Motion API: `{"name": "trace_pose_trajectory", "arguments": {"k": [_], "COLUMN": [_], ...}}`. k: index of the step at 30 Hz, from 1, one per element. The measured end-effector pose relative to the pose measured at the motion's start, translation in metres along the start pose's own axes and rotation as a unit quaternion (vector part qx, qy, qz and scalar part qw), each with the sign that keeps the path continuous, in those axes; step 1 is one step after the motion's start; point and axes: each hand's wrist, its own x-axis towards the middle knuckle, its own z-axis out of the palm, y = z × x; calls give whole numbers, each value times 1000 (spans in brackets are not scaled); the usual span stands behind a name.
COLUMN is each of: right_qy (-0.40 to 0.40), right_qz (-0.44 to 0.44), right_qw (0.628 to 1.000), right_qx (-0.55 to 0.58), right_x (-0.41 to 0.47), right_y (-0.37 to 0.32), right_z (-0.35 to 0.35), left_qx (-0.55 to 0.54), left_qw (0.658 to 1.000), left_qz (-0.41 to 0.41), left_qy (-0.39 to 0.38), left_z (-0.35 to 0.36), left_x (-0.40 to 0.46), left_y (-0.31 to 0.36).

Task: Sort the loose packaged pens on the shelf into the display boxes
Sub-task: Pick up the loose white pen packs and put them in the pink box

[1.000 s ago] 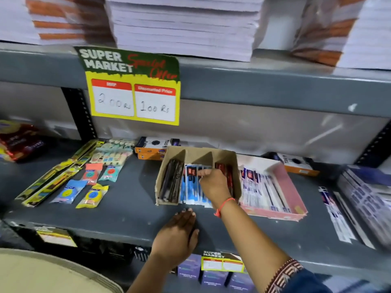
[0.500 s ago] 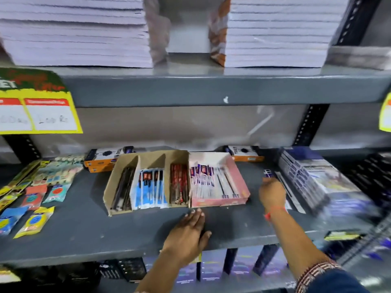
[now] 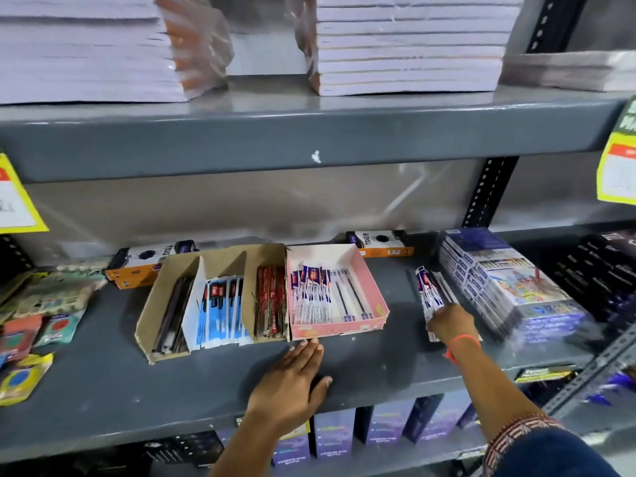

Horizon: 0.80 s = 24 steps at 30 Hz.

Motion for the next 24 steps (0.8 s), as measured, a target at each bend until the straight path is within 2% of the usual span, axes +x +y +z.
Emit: {"name": "trace_pose_trajectory", "arguments": {"k": [3,5,8,12,14,17,24], "right_qy": [-22,-52,-129,-215,-245,-268,-270], "right_qz": [11,12,25,-18,-47,-80,-130], "right_qw": [999,991,941,876,859,853,882], "right_qx": [37,123,312,432,448,441,364], "right_x": [-1,0,-12,-42,-57,-72,-82], "right_y": [-6,-7,-6,-6,-5,-6,-18], "right_z": [-4,-5,-6,-2,4,10,7], "left_qx": [3,7,11,9,8,10,10], "left_qw": [1000,1000,1000,1000,1000,1000,1000], "left_qz": [-2,-3,-4,1,-1,-1,3], "left_qy": [0,2,6,10,12,11,12], "left_z": [-1,-1,0,0,1,1,2], "left_x": [0,0,0,-1,-1,0,0], "left_y": [0,0,0,1,0,0,-1]}}
